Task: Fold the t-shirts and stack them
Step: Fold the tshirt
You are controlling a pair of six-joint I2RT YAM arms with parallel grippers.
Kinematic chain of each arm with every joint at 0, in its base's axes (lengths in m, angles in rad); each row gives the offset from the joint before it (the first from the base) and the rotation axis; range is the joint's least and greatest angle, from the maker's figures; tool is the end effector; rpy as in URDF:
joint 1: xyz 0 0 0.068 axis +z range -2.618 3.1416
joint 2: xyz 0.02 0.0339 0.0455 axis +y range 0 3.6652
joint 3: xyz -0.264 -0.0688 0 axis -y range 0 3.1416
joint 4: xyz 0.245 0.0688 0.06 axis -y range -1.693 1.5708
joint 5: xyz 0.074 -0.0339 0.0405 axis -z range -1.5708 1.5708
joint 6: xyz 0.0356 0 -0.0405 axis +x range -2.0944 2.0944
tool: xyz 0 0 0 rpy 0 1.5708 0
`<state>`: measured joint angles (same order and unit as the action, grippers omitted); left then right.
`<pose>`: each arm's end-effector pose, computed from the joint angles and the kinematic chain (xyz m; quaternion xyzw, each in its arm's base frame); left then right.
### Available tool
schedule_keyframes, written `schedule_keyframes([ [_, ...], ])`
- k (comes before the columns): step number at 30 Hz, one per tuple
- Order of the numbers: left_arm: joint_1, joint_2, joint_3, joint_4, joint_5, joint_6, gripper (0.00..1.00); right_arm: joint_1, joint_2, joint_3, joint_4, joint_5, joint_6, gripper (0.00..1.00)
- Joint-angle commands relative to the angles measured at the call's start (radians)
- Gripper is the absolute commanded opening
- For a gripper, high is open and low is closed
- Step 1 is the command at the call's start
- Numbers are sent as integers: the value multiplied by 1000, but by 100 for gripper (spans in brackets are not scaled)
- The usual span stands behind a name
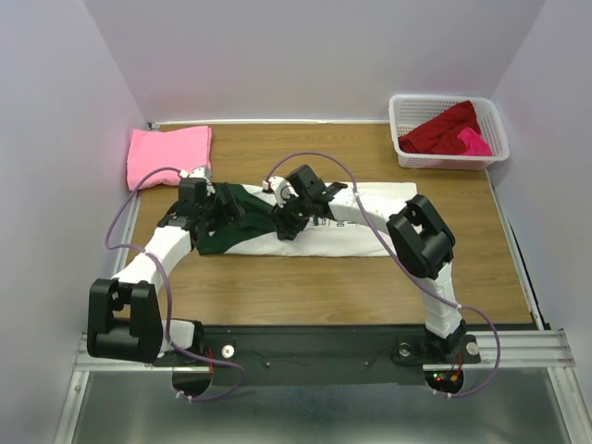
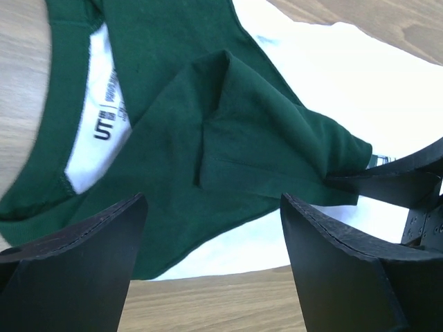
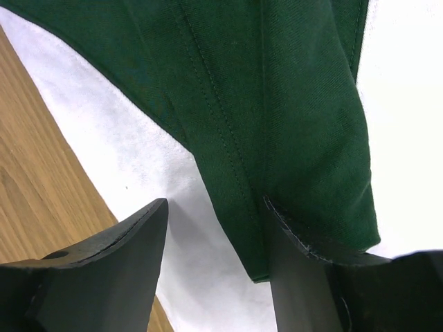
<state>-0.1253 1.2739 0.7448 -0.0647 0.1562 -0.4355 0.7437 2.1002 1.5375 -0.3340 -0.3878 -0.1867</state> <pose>0.2722 -0.0399 0.2330 -0.0998 0.8754 -0.1957 0.4305 0.3289 0.3209 0.1778 -0.4724 0.7991 0.2640 0.2620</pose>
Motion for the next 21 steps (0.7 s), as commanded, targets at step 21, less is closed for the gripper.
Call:
schedule_keyframes([
  [21,-83,426,340,3,57,-26,53,-170,-63,98,24,156,544,48],
])
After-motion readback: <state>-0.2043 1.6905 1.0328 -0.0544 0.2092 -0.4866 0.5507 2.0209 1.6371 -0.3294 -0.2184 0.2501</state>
